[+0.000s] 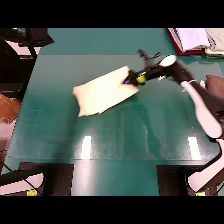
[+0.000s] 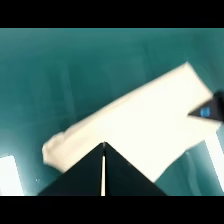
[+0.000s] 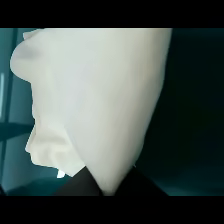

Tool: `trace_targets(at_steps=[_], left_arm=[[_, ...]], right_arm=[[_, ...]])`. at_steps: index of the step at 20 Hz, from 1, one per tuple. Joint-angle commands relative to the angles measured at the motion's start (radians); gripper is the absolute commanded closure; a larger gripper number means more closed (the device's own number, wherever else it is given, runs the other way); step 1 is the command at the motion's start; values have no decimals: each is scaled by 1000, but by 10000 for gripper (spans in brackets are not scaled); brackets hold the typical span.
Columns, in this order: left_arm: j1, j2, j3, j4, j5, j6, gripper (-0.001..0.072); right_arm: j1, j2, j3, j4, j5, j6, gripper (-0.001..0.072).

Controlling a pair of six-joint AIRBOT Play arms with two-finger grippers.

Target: Fold the shirts.

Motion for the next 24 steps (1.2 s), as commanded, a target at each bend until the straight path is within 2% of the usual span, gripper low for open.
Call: trace_targets(at_steps=[1, 3, 6, 12, 15, 20, 24], left_arm=[[-79, -1, 0, -1, 27, 11, 681], [-95, -3, 0, -3, 40, 10, 681], [-100, -3, 0, -8, 47, 10, 680], [-100, -3, 0, -10, 47, 2, 680], [-100, -3, 0, -9, 47, 2, 680], [-100, -3, 0, -10, 46, -2, 680], [-100, -3, 0, -10, 43, -1, 680]], right_arm=[[-187, 120, 10, -172, 50, 53, 699], [-323, 198, 10, -239, 66, 71, 698], [-544, 280, 10, -249, 95, 75, 699], [-882, 314, 10, -239, 64, 75, 699], [-954, 314, 10, -238, -22, 75, 699], [-953, 314, 55, -212, -127, 74, 699], [-953, 314, 216, -212, -98, 74, 699]])
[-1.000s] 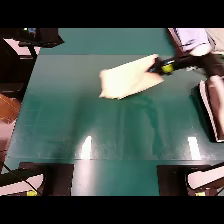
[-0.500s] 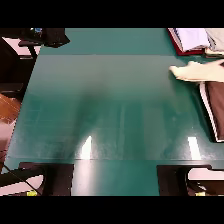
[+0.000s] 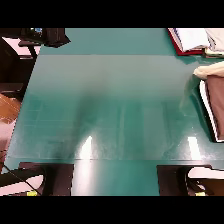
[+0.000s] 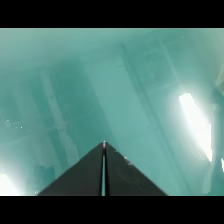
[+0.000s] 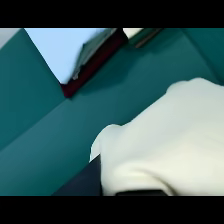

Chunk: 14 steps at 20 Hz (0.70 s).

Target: Fold the shirts.

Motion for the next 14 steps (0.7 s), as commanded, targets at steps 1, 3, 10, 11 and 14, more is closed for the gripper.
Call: trace_targets(at_steps=[1, 3, 10, 11, 14], left_arm=[[0, 0, 0, 0, -3, -1, 680], [0, 0, 0, 0, -3, 0, 680], [0, 0, 0, 0, -28, 3, 680], [0, 0, 0, 1, -34, 4, 680], [0, 0, 0, 1, -54, 7, 680]], right_arm=[[-3, 1, 128, 5, 25, 0, 699], [-11, 1, 195, 5, 90, 0, 699], [-75, 108, 127, -105, 229, 0, 699], [-93, 140, 80, -139, 238, 0, 699], [-171, 238, -88, -208, 253, 0, 699]])
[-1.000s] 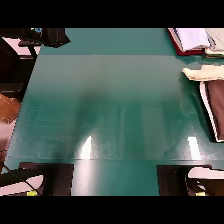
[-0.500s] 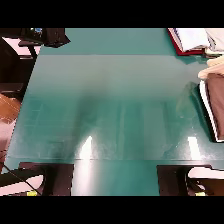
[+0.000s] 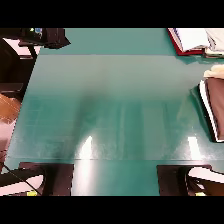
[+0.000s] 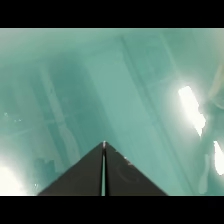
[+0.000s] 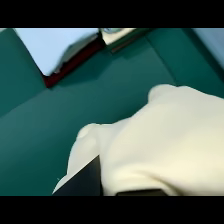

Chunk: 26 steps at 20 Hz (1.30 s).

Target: Fold the shirts.

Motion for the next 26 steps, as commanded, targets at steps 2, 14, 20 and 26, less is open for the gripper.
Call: trace_targets(at_steps=[2, 14, 20, 26], left_arm=[[0, 0, 0, 1, -23, 11, 680], [0, 0, 0, 0, -29, 29, 680], [0, 0, 0, 1, -20, 29, 679], [0, 0, 0, 0, 8, 29, 679]], right_arm=[[-104, 141, -246, -136, 37, -1, 699], [-239, 344, -588, -127, 13, 0, -2], [107, 400, -576, 134, -39, -1, 16], [600, 375, -576, 122, -147, -1, 275]])
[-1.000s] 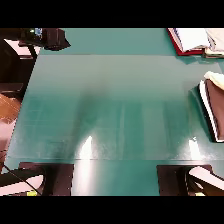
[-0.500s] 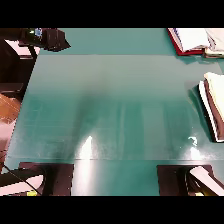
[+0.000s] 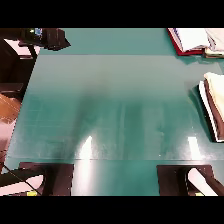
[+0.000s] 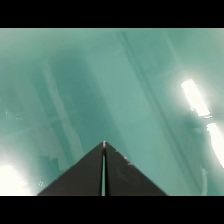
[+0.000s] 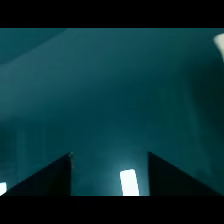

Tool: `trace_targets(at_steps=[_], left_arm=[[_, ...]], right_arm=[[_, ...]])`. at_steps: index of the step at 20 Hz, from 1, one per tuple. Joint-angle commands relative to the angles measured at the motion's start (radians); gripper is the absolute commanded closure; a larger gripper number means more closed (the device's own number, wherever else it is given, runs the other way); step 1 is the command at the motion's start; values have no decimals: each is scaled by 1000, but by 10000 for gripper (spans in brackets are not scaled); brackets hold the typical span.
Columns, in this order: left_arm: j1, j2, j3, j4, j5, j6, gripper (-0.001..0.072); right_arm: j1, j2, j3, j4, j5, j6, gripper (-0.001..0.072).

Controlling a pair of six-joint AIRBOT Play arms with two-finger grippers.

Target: Fold the shirts.

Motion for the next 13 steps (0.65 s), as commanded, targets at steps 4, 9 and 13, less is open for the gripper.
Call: trace_targets(at_steps=[4, 9, 13], left_arm=[[0, 0, 0, 0, 13, 0, 679], [0, 0, 0, 0, 13, 0, 679], [0, 0, 0, 0, 13, 0, 679]], right_arm=[[395, -48, 0, 16, -85, -1, 698], [455, -76, -1, 16, -85, 0, 698], [455, -76, -1, 17, -85, 0, 698]])
